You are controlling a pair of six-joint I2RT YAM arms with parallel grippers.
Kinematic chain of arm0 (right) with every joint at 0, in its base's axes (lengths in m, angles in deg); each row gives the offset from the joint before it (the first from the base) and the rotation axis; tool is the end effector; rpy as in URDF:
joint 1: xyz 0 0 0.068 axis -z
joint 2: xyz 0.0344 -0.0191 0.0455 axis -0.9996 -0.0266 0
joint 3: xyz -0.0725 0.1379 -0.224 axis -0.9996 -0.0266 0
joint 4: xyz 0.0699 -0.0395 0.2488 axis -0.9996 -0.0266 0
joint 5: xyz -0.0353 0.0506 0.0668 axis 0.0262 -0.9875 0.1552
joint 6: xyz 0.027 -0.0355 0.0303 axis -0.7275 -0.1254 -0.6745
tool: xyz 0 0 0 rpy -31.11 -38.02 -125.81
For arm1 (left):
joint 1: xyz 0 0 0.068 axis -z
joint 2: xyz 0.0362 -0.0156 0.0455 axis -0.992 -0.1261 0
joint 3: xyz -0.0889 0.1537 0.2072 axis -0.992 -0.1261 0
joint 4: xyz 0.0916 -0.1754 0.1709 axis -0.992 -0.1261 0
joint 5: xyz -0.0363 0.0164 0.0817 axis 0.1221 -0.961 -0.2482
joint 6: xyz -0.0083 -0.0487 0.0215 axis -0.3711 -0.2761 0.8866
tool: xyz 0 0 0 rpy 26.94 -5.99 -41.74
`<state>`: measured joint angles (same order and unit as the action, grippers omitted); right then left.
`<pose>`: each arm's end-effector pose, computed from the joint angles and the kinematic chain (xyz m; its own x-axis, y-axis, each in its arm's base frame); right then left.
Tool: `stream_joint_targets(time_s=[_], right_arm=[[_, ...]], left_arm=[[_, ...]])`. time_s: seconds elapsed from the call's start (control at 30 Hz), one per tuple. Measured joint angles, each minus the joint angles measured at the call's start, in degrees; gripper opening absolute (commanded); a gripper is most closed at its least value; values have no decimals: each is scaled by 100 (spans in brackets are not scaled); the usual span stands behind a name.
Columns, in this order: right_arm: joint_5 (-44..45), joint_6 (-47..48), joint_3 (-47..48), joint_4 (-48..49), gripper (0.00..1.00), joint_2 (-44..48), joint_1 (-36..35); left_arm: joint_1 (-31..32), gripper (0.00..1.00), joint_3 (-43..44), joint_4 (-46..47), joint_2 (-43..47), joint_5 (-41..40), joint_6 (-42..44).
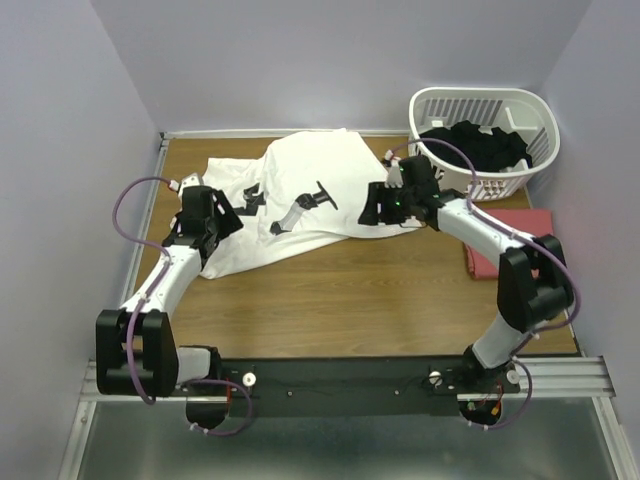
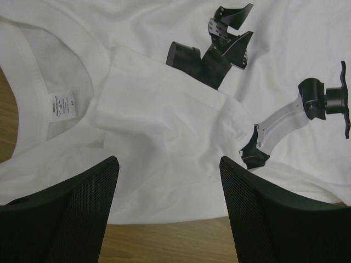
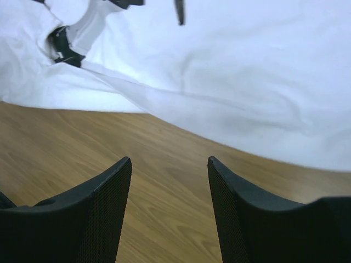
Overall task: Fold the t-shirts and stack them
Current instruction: Flatten the tshirt out
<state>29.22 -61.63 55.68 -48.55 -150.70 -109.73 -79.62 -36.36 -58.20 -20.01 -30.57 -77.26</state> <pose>0.3254 0.1382 0.2385 -0.7875 -0.0037 -0.6164 -0.3287 0.8484 0.4150 0.2671 -0.0105 0.2357 -0.5137 -0.4954 -0.7005 -0.3625 0.8653 -0.3462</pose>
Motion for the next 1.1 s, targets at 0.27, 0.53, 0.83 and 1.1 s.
stream_joint_targets(time_s=[0.27, 0.53, 0.83, 1.1], right_arm=[[-522, 24, 1482, 186, 66, -1537, -1027], [-957, -876, 3018, 914, 65, -3058, -1569], [-1141, -2076, 4245, 1641, 62, -4625, -1738], [-1158, -2732, 4465, 1989, 61, -5077, -1864]], left_arm=[[-101, 83, 505, 111, -542, -337, 291], [-201, 83, 455, 286, -264, -776, 551], [-201, 83, 289, 337, -151, -951, 732], [-201, 83, 289, 404, 72, -955, 789]])
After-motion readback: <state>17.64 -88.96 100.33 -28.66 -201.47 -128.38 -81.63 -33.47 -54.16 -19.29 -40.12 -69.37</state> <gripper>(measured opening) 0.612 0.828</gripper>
